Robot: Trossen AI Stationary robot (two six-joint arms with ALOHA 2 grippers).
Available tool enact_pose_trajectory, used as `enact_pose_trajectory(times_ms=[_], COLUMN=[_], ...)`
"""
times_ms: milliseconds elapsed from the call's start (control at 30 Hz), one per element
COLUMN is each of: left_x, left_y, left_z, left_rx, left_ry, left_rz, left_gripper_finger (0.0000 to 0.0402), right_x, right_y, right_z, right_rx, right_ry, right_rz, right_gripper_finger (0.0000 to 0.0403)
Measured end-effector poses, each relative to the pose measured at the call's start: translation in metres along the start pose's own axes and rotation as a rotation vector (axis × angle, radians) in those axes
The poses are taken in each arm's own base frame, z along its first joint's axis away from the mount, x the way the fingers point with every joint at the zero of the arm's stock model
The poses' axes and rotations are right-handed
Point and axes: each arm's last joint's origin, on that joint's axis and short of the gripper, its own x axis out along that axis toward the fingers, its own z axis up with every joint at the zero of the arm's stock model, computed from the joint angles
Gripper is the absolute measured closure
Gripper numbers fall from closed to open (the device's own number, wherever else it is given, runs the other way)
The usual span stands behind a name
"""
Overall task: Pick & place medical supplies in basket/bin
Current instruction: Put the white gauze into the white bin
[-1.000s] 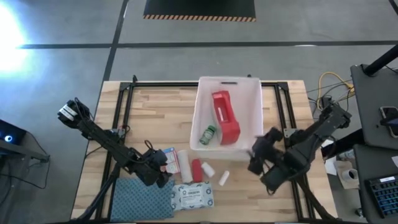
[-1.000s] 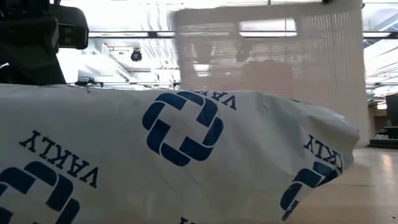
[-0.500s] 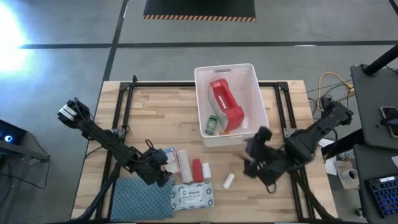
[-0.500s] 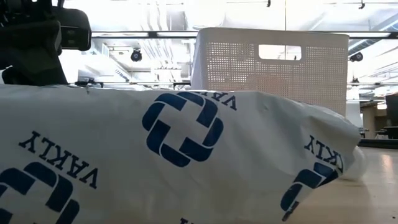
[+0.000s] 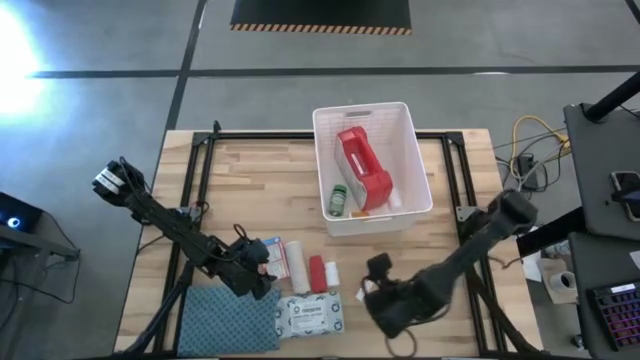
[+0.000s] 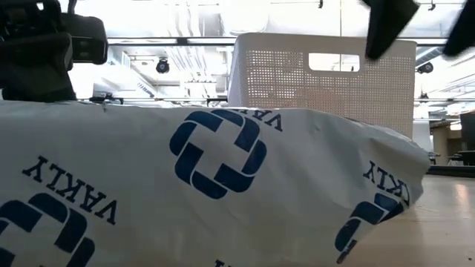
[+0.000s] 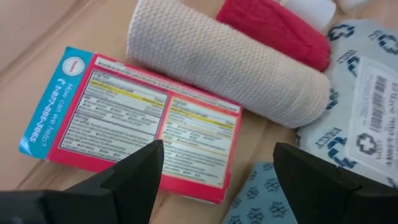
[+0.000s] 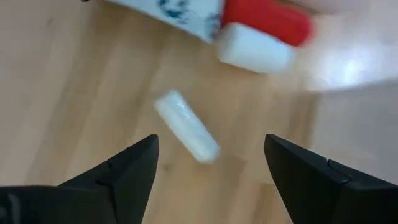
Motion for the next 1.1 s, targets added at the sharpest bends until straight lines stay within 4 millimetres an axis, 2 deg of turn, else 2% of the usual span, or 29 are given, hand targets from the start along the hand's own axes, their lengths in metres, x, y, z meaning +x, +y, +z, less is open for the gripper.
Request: enact_pose_trajectory(times_ms=[100,267,400,600,767,900,1100], left_x=[0.0,0.0,0.0,0.0,0.0,0.0,0.0], left_y=[0.0,0.0,0.0,0.001,0.001,0.001,0.001], left_z=[0.0,0.0,0.0,0.0,0.0,0.0,0.0], left_rx=[-0.001,-0.001,-0.001,0.0,-0.014,-0.027,-0.026], left_ry=[0.0,0.0,0.0,0.0,0.0,0.0,-0.02], left_rz=[0.0,0.0,0.0,0.003,0.003,0.003,0.013], left_gripper_finger=[0.0121,0.0121,0.0121,0.0121,0.0121,0.0121,0.0121], right_x=[0.021,0.04,0.056,0.075,0.091,0.098,0.099], right_y=[0.002,0.003,-0.003,-0.014,-0.021,-0.027,-0.036], right_z=[0.006,0.005,-0.008,-0.015,-0.03,-0.036,-0.033], right_rx=[-0.04,-0.133,-0.123,-0.122,-0.136,-0.112,-0.003], right_ry=[-0.008,-0.089,-0.028,-0.06,-0.015,0.0,0.021], right_rz=[0.105,0.152,0.147,0.138,0.147,0.152,0.215], right_gripper_finger=[0.0129,0.0138,0.0137,0.0118,0.0113,0.0129,0.0184])
